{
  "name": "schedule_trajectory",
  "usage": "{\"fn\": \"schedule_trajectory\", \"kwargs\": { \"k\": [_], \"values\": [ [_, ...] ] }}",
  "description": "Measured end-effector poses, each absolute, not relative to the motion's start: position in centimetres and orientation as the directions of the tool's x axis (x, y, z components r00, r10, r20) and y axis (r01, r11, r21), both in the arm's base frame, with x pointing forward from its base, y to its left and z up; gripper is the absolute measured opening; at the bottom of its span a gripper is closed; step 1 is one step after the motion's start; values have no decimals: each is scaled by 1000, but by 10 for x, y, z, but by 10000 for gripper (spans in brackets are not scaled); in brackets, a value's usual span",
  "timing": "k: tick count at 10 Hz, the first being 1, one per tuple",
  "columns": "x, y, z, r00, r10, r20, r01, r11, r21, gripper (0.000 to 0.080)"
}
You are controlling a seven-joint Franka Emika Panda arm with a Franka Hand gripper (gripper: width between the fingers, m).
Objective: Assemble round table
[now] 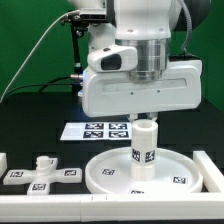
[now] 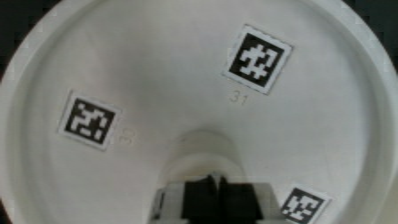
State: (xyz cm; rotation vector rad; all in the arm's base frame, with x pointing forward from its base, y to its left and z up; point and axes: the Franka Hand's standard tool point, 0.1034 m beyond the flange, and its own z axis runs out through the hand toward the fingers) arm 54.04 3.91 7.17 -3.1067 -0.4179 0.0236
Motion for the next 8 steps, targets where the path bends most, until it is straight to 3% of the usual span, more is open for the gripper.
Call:
{"fn": "schedule_trajectory", "kwargs": {
  "k": [2,3,4,5,6,7,8],
  "values": [
    [540,42,77,863,502,-54,504,-864,19,1],
    [538,39,75,843,535,-61,537,-844,13,89],
    [538,38,74,809,584,-63,585,-811,9,226],
    [536,38,73,806,588,-67,589,-808,3,226],
    [533,38,72,849,524,-71,525,-851,-15,440],
    [531,36,71,856,512,-76,511,-859,-28,440],
    [534,33,74,858,508,-77,507,-861,-31,578]
  ]
}}
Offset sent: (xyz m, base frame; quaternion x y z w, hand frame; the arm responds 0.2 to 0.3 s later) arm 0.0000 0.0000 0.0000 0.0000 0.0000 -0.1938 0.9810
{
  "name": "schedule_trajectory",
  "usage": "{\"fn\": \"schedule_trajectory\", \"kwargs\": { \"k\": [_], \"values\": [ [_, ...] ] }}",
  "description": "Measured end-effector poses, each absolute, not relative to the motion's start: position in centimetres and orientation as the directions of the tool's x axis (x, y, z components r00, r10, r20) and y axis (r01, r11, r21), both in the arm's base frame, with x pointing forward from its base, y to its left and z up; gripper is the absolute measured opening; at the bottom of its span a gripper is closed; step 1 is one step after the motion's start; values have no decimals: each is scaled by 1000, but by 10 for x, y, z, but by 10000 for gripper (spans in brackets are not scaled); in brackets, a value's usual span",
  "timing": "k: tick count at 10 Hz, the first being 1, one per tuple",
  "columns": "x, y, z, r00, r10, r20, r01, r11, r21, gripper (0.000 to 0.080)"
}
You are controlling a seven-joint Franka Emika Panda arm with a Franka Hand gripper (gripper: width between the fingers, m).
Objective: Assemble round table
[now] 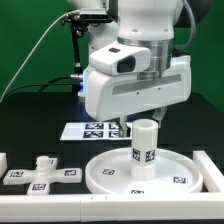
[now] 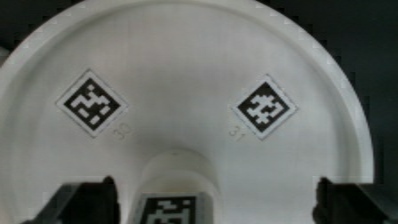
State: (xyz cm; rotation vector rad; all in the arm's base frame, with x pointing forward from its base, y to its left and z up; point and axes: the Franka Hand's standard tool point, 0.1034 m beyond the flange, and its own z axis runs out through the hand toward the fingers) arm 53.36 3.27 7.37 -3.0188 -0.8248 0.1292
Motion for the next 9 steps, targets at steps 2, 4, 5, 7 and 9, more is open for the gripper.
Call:
{"fn": "schedule_trajectory", "kwargs": {
  "k": [2,4,5,7,9],
  "values": [
    [543,35,81,857,511,-69,511,-859,-27,643],
    [560,33,88,857,513,-48,513,-858,-14,648],
    [564,37,87,865,500,-41,500,-866,-10,648],
    [563,40,81,866,498,-46,498,-867,-12,649],
    [564,40,81,872,487,-45,487,-873,-12,649]
  ]
}}
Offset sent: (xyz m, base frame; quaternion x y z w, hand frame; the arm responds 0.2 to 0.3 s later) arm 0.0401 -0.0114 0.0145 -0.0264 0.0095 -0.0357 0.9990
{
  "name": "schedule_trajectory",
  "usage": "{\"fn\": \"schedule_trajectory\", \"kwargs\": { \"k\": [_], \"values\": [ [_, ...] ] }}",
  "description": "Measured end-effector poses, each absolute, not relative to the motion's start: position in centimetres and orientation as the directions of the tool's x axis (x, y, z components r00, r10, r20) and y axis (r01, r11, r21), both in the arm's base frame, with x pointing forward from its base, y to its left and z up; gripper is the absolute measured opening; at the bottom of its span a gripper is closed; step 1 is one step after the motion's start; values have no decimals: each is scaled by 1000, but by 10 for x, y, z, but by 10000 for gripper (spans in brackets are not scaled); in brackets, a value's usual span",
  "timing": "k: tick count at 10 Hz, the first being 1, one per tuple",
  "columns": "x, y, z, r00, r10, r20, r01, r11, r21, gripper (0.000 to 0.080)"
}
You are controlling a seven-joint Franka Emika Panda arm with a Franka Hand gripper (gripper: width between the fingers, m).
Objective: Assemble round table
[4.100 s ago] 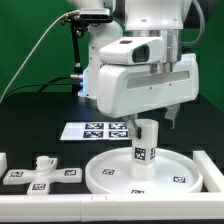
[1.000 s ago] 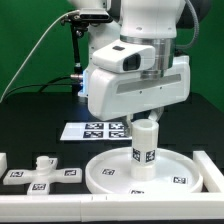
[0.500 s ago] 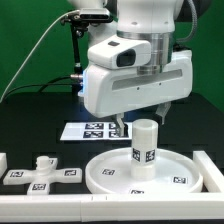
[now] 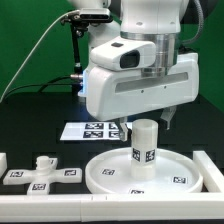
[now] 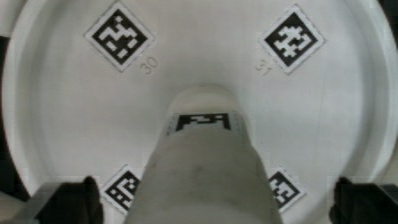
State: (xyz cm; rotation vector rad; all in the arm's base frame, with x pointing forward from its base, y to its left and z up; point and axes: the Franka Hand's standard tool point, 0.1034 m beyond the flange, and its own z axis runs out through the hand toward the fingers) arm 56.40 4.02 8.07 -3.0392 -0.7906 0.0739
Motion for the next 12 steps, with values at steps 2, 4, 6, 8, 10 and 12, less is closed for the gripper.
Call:
{"fn": "schedule_trajectory", "kwargs": {
  "k": [2,4,6,8,10,12],
  "values": [
    [564,40,80,879,474,-46,474,-880,-12,401],
    [564,41,80,939,341,-47,342,-940,-7,403],
    [565,42,80,981,195,-22,195,-981,3,403],
    [560,42,78,996,-56,66,-56,-998,1,403],
    [562,38,78,916,-386,104,-378,-921,-89,404],
    [560,37,78,800,-596,77,-584,-801,-129,406]
  ]
}}
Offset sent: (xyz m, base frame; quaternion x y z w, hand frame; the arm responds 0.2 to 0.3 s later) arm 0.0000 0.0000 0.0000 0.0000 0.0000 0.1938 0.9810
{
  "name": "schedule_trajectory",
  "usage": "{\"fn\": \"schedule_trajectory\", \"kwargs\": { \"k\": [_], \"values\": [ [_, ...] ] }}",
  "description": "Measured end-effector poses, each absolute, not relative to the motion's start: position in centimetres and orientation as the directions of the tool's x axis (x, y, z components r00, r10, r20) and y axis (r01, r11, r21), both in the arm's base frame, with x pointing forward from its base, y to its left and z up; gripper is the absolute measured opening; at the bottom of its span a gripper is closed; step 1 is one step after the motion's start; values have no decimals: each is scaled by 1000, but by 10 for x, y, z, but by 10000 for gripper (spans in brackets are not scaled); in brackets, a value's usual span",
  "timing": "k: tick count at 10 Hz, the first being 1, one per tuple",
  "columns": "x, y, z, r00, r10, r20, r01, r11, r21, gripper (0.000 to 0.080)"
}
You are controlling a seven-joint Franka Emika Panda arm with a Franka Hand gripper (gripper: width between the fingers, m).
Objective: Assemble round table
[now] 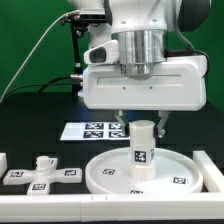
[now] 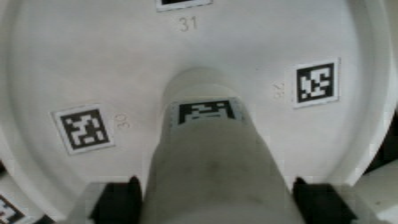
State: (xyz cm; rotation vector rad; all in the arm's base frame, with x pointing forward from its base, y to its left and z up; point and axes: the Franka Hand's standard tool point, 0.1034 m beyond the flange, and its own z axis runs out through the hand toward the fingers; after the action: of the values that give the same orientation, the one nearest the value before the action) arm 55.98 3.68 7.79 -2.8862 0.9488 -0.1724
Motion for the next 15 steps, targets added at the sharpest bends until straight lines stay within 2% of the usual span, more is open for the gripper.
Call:
{"fn": "schedule_trajectory", "kwargs": {
  "k": [2,3,4,7,8,10,11,12,13,15],
  "values": [
    [560,36,78,725,-687,57,-675,-724,-143,406],
    [560,35,78,630,-776,29,-764,-626,-158,406],
    [559,34,78,450,-892,-26,-881,-440,-172,406],
    [559,40,77,22,-988,-155,-991,-1,-137,406],
    [559,40,77,64,-987,-149,-989,-43,-142,406],
    [559,40,77,89,-985,-145,-987,-68,-146,598],
    [560,41,78,294,-949,-109,-946,-274,-172,598],
    [561,41,79,479,-875,-73,-867,-459,-195,639],
    [560,39,77,598,-800,-48,-790,-578,-205,647],
    [560,38,77,674,-738,-26,-726,-656,-206,647]
  ]
}}
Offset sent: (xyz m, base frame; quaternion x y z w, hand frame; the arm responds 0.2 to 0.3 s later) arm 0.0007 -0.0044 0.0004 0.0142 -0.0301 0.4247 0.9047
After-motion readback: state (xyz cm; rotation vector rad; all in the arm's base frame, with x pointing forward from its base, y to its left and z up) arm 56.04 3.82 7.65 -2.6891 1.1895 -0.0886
